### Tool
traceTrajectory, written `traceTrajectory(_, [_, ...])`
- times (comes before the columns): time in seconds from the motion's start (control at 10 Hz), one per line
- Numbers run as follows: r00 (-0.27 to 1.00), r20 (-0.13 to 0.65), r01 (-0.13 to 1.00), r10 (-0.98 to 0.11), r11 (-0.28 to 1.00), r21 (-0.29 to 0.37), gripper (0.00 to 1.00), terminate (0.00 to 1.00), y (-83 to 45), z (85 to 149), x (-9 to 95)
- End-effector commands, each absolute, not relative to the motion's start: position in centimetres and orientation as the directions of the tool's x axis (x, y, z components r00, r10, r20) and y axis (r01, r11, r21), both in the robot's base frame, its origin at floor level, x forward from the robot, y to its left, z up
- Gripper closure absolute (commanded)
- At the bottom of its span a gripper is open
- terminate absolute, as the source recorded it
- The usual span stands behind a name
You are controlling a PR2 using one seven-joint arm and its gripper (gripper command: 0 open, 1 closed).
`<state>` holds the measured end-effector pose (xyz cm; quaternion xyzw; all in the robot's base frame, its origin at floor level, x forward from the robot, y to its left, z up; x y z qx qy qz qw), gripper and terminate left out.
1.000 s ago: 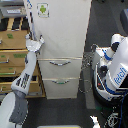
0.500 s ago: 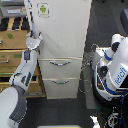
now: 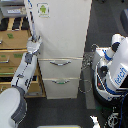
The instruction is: Opening the fridge
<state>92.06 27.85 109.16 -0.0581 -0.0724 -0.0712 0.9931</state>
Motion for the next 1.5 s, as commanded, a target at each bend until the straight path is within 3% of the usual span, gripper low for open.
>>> traceTrajectory(0.1, [0.979,0.142,0.163,-0.147,0.981,-0.108,1.00,0.00,26.9,106.2,92.6])
traceTrajectory(1.5, [0.979,0.131,0.171,-0.154,0.977,-0.128,1.00,0.00,27.1,105.5,93.0])
